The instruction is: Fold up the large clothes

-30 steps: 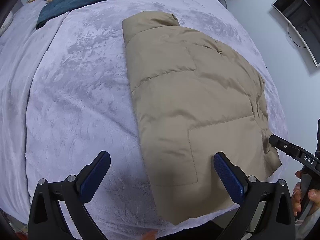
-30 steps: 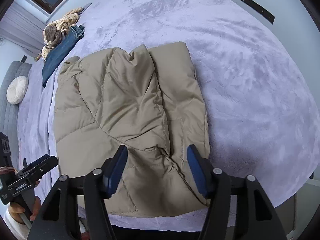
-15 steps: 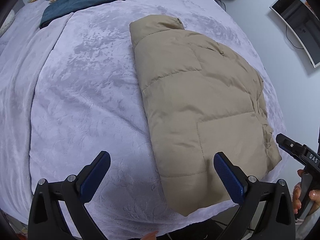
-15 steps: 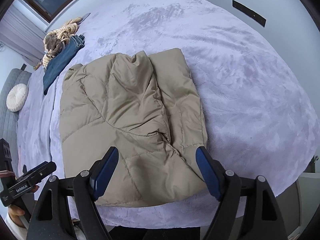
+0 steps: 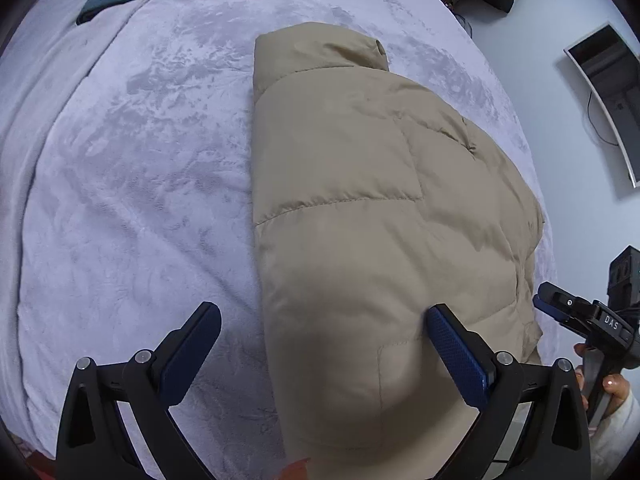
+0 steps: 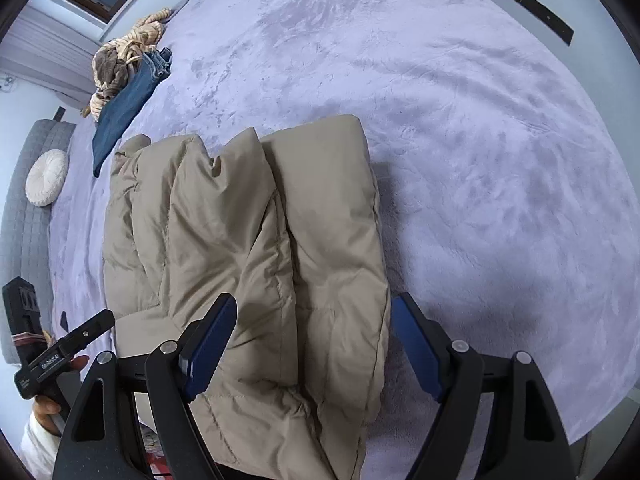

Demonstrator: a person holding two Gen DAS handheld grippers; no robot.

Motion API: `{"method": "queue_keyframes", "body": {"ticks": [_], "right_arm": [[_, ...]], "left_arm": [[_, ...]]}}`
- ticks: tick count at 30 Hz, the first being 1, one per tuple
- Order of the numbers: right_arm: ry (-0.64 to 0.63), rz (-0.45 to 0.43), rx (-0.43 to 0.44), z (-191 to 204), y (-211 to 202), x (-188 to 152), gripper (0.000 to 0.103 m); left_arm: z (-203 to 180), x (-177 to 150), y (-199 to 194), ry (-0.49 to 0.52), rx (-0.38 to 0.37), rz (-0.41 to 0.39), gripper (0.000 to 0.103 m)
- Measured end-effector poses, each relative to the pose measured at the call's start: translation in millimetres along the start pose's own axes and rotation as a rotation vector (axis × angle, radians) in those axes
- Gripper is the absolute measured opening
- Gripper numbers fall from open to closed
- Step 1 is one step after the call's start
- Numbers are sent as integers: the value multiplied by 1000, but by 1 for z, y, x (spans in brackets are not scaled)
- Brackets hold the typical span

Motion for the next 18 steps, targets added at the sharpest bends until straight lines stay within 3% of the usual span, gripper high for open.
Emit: {"method": "queue_keyframes", "body": {"ticks": [2, 9, 13, 14, 16, 18], "right_arm": [[18, 1, 39, -9, 6, 5, 103], [167, 80, 227, -38, 43, 9, 103], [239, 105, 381, -26, 59, 10, 103], [239, 96, 447, -16, 56, 13, 103], [188, 100, 491, 2, 51, 18, 103], [68, 137, 432, 16, 52, 18, 103]], "left_arm": [[1, 1, 8, -32, -33, 19, 103], [-6, 4, 22, -75, -94, 55, 103], [-14, 5, 30, -72, -102, 76, 103], [-16, 6, 31, -69, -102, 80, 103], [-21, 8, 34, -60, -108, 86, 103], [-25, 16, 35, -38, -127, 86, 103]]}}
Point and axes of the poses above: each gripper's, at about its wrist camera, not at the fingertips, and y roughly the way its jaws point, z to its left, x to its top, the point moved 9 cm from there along y, roughly the way its jaws point, and after that the axes turned 9 degrees about -y, right-handed, at the moved point
